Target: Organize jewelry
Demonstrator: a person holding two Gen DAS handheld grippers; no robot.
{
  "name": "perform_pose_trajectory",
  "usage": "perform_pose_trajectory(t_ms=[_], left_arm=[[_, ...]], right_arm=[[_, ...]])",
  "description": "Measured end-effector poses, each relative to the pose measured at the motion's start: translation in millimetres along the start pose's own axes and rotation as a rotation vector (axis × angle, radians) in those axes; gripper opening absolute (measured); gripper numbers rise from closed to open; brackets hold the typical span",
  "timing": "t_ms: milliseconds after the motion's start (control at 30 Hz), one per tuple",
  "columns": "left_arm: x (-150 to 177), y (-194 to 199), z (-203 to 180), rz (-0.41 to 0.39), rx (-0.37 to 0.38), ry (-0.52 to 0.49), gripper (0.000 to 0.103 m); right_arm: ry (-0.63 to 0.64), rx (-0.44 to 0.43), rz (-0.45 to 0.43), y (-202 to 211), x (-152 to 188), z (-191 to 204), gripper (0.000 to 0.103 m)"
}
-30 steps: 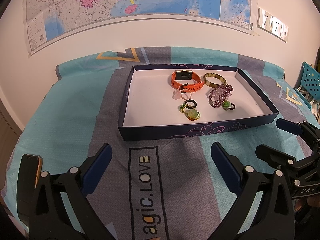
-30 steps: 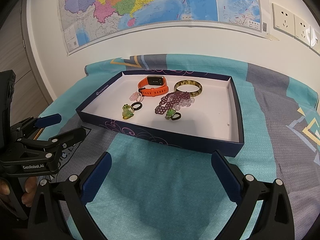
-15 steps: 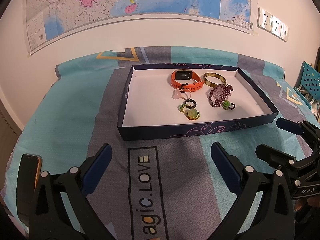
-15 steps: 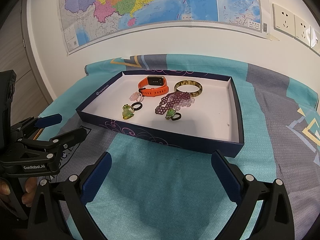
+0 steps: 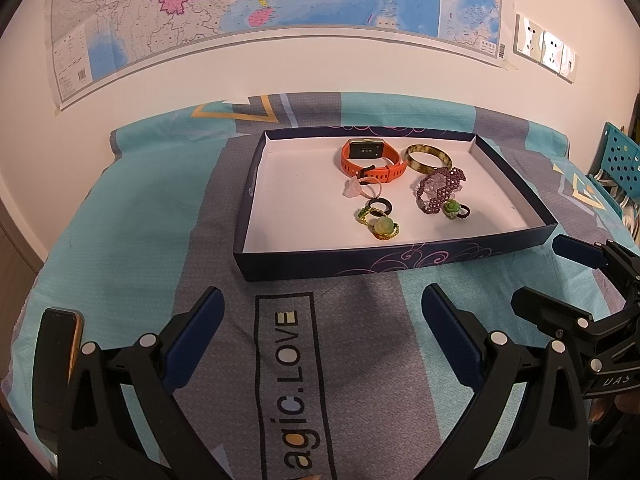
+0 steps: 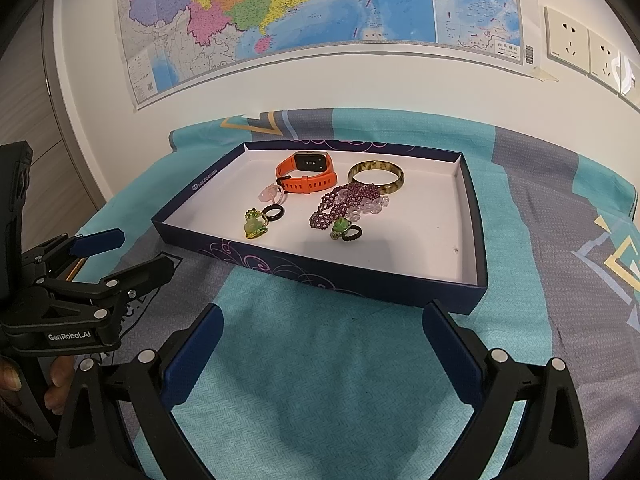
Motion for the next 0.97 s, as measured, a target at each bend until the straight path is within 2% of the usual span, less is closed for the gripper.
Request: perform_pose_trajectory(t_ms=[433,600,733,867,967], left_arm=[[2,-1,-2,-0.001,-0.001,-0.001,0.097],[0,1,-3,-0.023,0.001,-0.016,0.097],[1,-2,-3,-0.004,0.009,-0.017,0.097],[2,-6,8,0.022,0.002,0.006,0.097],[3,-11,24,0.040,-0.013,0.024,0.097]], right_arm=[[0.001,0.001,-0.001,0,0,-1,0.097],[0.002,0.005,-0.002,1,-1,-3,0.097],[0.030,0.010,0.014,4,1,-11,0.097],[0.045,0.054,0.062,10,13,-47,0.097],[0.011,0.137,0.116,15,29,-100,0.097]])
Point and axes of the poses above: each gripper's, at about its wrist camera, not at the fingertips, and y roughly against the way its jaws point, z to its left, x to its underside, the point moved 10 cm from there along -y, roughly the way its jaws point, and after that the axes turned 10 degrees about y, right-handed, at the moved point
